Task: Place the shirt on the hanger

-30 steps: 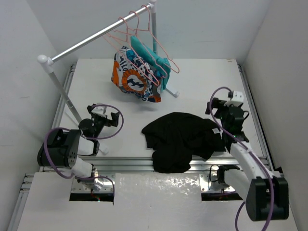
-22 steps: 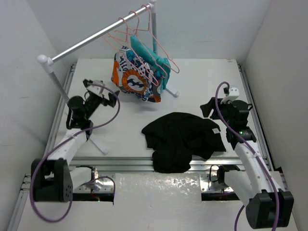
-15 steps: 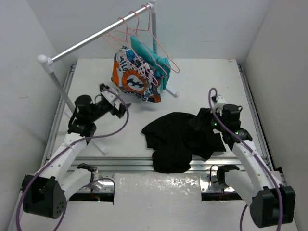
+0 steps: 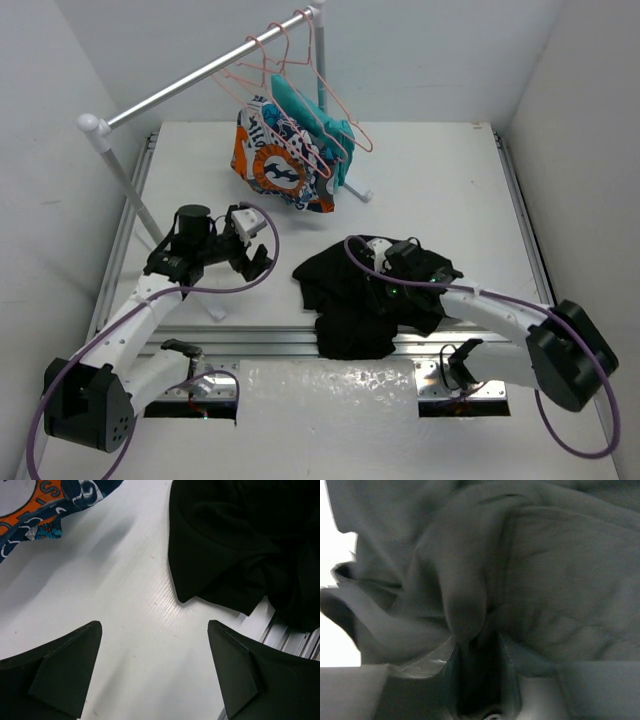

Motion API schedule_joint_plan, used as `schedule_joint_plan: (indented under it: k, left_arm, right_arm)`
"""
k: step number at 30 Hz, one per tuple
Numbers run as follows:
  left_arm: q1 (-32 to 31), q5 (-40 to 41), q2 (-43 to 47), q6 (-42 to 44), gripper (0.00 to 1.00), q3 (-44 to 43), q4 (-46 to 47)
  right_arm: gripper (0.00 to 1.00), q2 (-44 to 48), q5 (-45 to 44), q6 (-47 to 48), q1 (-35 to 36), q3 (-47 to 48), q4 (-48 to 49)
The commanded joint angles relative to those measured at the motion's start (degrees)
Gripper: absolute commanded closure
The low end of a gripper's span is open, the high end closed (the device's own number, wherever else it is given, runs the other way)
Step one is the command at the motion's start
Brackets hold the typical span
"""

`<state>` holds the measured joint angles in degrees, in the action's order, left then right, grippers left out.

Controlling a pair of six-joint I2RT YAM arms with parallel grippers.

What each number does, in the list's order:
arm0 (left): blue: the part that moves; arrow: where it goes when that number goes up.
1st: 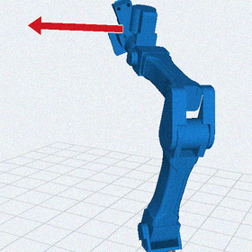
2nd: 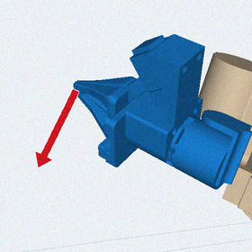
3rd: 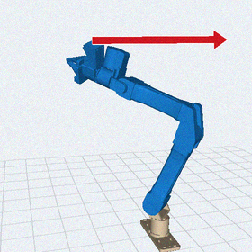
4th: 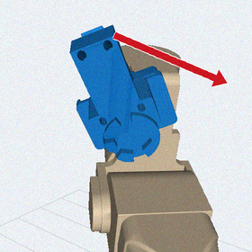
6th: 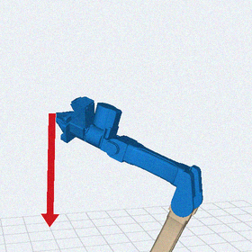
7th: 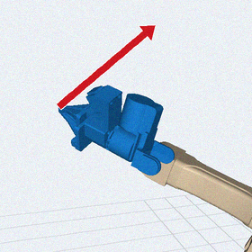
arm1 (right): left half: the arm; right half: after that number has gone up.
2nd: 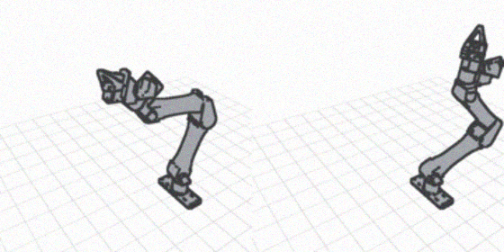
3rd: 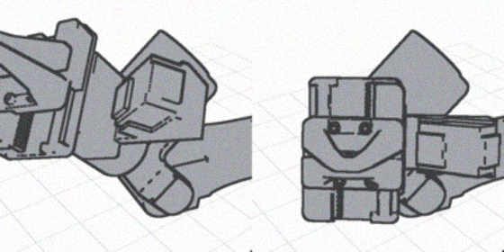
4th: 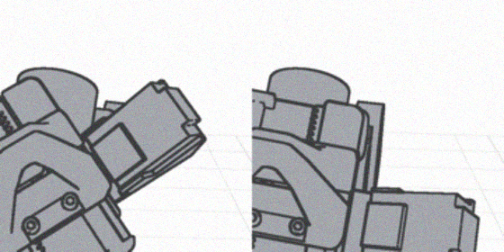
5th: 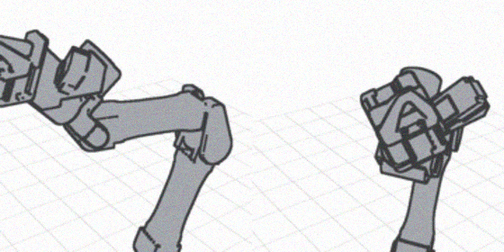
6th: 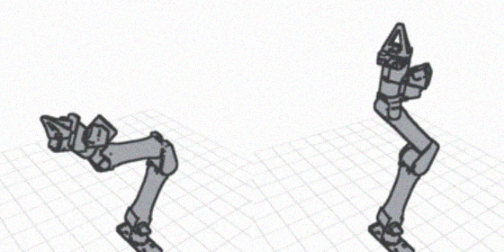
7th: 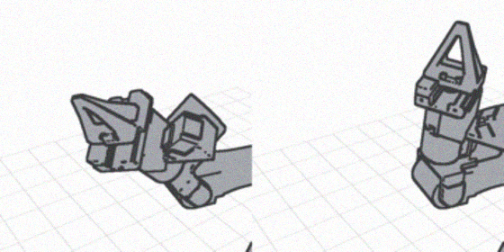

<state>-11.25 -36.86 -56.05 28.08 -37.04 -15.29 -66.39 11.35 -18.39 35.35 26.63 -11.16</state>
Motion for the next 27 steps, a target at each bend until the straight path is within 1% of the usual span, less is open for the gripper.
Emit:
schedule_joint_plan:
  k: [1,2,3,4,5,7,8,9,10,12,13,16,17,18,19,21,22,24,27]
  left_arm:
    - [-0.18,0.03,-0.02,1.81,0.15,-2.86,-2.37]
    - [-0.18,0.21,0.24,1.72,0.15,-2.95,-2.73]
    - [-0.27,0.12,0.42,1.63,0.15,-3.04,-2.9]
    - [-0.18,0.04,0.68,1.63,0.15,-3.04,-2.99]
    - [-0.27,-0.05,1.2,1.63,0.15,-3.04,-3.08]
    - [-0.27,1.17,1.73,0.76,0.14,-3.22,-2.64]
    - [-0.27,1.87,1.74,0.32,0.14,-3.48,-1.77]
    - [-0.27,2.49,1.74,-0.21,0.14,-4.44,-1.41]
    - [-0.27,3.89,1.3,-1.69,0.14,-5.06,-1.15]
    - [-0.18,5.39,0.77,-3.46,0.14,-7.33,-0.53]
    - [-0.18,6.18,0.42,-4.77,0.14,-8.13,-0.79]
    - [-0.18,6.8,0.59,-5.57,0.14,-10.25,-1.41]
    - [-0.18,6.8,1.03,-5.49,0.14,-10.42,-1.24]
    - [-0.27,6.8,1.9,-5.4,0.14,-10.34,-0.45]
    - [-0.27,6.72,2.26,-5.31,0.14,-10.34,-0.18]
    - [-0.27,6.63,2.09,-5.22,0.14,-11.47,-0.62]
    - [-0.18,6.63,1.39,-5.22,0.14,-12.0,-0.97]
    - [-0.18,6.28,0.77,-5.22,0.14,-12.88,-0.8]
    - [-0.18,5.49,0.42,-5.4,0.14,-13.06,-0.18]
  right_arm:
    - [0.72,-4.18,-4.58,2.74,2.17,2.18,1.5]
    - [0.9,-5.58,-4.94,3.27,2.35,3.24,0.88]
    - [0.97,-5.68,-4.94,4.32,2.79,5.34,0.35]
    - [1.0,-5.24,-5.11,4.94,3.23,6.14,0.0]
    - [1.0,-2.98,-5.98,5.9,3.93,7.72,0.26]
    - [1.0,0.54,-7.83,10.9,8.13,9.04,2.97]
    - [1.0,4.39,-8.36,16.32,9.81,9.92,4.46]
    - [1.0,6.25,-7.67,18.89,13.3,10.28,7.7]
    - [1.0,8.1,-6.97,21.27,14.56,10.72,9.47]
    - [1.0,12.22,-4.69,22.43,15.1,13.7,13.16]
    - [1.0,12.95,-4.41,22.52,15.1,15.28,13.18]
    - [1.0,14.36,-4.58,24.1,15.1,24.4,11.43]
    - [1.0,14.53,-5.37,24.89,15.1,25.91,11.33]
    - [1.0,14.88,-7.9,25.94,15.1,28.54,11.16]
    - [1.0,15.06,-9.58,25.95,15.1,28.56,9.77]
    - [1.0,15.5,-14.23,26.3,14.75,31.8,8.52]
    - [1.0,16.2,-19.48,26.13,14.57,33.03,8.17]
    - [1.0,17.08,-25.64,24.9,13.43,34.01,6.86]
    - [1.0,17.09,-28.84,23.49,12.02,36.47,2.99]
